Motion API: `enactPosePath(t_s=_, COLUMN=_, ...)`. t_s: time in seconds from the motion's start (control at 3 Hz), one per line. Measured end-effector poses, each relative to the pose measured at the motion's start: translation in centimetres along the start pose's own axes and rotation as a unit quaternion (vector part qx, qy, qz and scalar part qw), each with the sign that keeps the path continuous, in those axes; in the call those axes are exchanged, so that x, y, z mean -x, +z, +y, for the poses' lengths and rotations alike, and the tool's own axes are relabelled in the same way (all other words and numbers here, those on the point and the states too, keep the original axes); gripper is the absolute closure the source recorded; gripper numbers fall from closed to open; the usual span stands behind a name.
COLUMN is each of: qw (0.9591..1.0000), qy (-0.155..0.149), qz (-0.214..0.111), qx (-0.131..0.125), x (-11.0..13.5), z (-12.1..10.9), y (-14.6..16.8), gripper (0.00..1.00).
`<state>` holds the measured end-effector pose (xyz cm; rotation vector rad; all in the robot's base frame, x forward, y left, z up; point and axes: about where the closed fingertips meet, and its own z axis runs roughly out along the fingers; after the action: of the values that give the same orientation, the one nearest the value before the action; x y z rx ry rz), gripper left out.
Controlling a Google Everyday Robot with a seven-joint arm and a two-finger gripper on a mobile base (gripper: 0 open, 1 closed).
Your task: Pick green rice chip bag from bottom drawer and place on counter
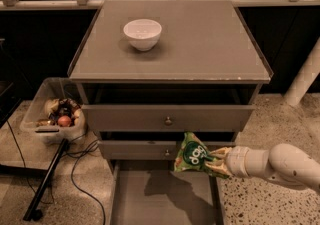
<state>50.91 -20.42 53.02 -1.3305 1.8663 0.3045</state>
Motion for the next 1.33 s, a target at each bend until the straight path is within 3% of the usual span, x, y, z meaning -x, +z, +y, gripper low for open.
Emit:
enactPosePath(t_s=0.33, qw=1.0000, qy=-0.001, qz=0.000, qx=0.003, x=0.0, z=0.1, y=0.1, gripper=1.00)
enactPosePath(t_s=0.67, qw=0.9993, qy=-0.038, qz=0.004, qx=-0.001, x=1.8, z=0.6, y=-2.1, gripper=1.00)
enactPosePath(t_s=1.0, qw=0.9969, qy=-0.079, qz=-0.005, qx=-0.002, x=3.7, z=2.6, y=-5.8, gripper=1.00)
enactPosePath(t_s=1.33, qw=0.9930, qy=-0.115, qz=-0.016, qx=-0.020, x=5.6, z=3.8, y=-10.3, gripper=1.00)
